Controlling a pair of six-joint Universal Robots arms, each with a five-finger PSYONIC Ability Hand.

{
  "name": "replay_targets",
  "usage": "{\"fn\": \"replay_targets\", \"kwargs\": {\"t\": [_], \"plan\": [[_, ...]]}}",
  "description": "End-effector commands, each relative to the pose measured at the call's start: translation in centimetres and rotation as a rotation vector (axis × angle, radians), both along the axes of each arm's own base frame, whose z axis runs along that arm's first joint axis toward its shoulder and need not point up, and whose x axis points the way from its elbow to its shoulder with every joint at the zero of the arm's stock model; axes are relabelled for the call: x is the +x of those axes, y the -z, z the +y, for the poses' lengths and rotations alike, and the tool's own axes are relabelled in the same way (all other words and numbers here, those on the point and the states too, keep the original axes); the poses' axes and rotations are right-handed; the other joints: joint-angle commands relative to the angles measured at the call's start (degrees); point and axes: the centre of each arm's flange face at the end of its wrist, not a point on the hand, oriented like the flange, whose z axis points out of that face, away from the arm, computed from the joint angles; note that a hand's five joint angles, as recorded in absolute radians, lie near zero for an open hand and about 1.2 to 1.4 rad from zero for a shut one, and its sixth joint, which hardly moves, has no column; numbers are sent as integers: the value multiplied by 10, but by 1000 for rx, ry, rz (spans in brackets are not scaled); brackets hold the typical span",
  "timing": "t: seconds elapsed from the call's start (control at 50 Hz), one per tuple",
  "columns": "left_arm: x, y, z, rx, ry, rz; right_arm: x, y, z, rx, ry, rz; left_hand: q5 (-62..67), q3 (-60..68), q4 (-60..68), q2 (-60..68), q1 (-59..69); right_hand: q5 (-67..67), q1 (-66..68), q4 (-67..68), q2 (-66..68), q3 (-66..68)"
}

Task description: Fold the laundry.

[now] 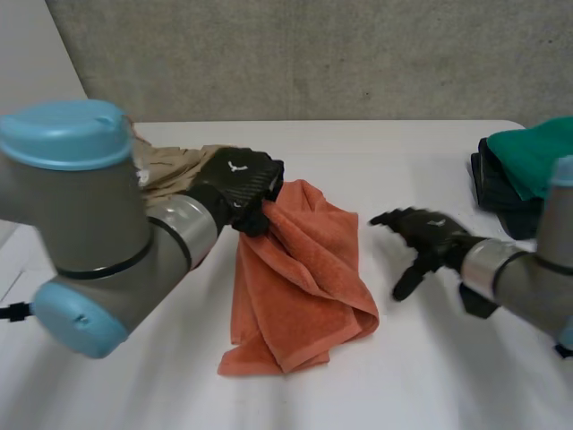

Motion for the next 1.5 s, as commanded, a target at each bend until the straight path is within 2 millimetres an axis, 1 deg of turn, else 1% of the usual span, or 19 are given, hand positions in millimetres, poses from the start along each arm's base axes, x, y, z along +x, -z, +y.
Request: {"fn": "replay_targets", "kwargs": {"t": [0.02,0.06,0.1,0.16,0.26,0.34,0.42,0.54,0.6,0.72,0.84,0.92,0.94,1.0,1.02,1.14,1.24,1.36,1.5], "plan": [[15,-33,22,-67,-3,42,45,19,24,190,-23,-154,151,116,112,114,133,-28,-33,-23,-21,-22],[17,-35,25,-71,-3,45,54,24,30,210,-32,-176,151,116,112,114,133,-28,-33,-23,-21,-22],[19,-35,28,-71,2,43,67,32,36,222,-49,-204,151,116,112,114,133,127,122,131,133,132],[22,-34,28,-68,-5,35,73,30,34,166,-35,-219,151,116,112,114,133,671,666,675,677,676],[29,-35,21,-74,-53,28,60,-15,9,-101,73,-231,151,116,112,114,133,672,667,677,679,678],[40,-50,16,-116,-105,48,38,-92,8,-422,60,-150,151,116,112,114,133,672,667,677,679,678],[54,-65,6,-158,-153,73,21,-141,13,-642,49,-32,151,116,112,114,133,672,667,677,679,678],[67,-68,-9,-175,-204,80,19,-180,25,-740,22,48,151,116,112,114,133,672,667,677,679,678],[64,-49,-13,-128,-200,50,24,-162,16,-655,-13,74,151,116,112,114,133,672,667,677,679,678],[53,22,-35,4,-190,-67,53,-90,-5,-492,-91,154,151,116,112,114,133,672,667,677,679,678],[41,66,-57,24,-175,-127,63,-23,-17,-371,-126,242,139,105,101,103,122,672,667,677,679,678],[35,72,-70,0,-178,-122,64,11,-21,-308,-129,296,-195,-229,-234,-231,-212,672,667,677,679,678],[34,69,-73,-11,-179,-116,64,13,-21,-304,-129,299,-272,-307,-311,-309,-290,672,667,677,679,678],[33,64,-75,-24,-186,-108,65,7,-20,-314,-124,295,-370,-405,-409,-407,-388,176,170,180,182,181],[33,59,-73,-32,-187,-102,64,3,-20,-320,-120,291,-427,-462,-466,-464,-445,120,115,124,126,125],[44,12,-54,-101,-202,-46,53,-64,-7,-446,-82,248,-472,-506,-510,-508,-489,47,42,51,54,53],[66,-1,-25,-77,-268,-15,31,-88,3,-430,-55,285,-477,-511,-515,-513,-494,49,43,53,55,54],[87,13,1,35,-364,53,-11,-70,9,-277,12,369,-477,-511,-515,-513,-494,61,55,65,67,66],[104,45,12,214,-444,128,-25,-33,35,-161,49,342,-472,-506,-510,-508,-489,61,55,65,67,66]]}}
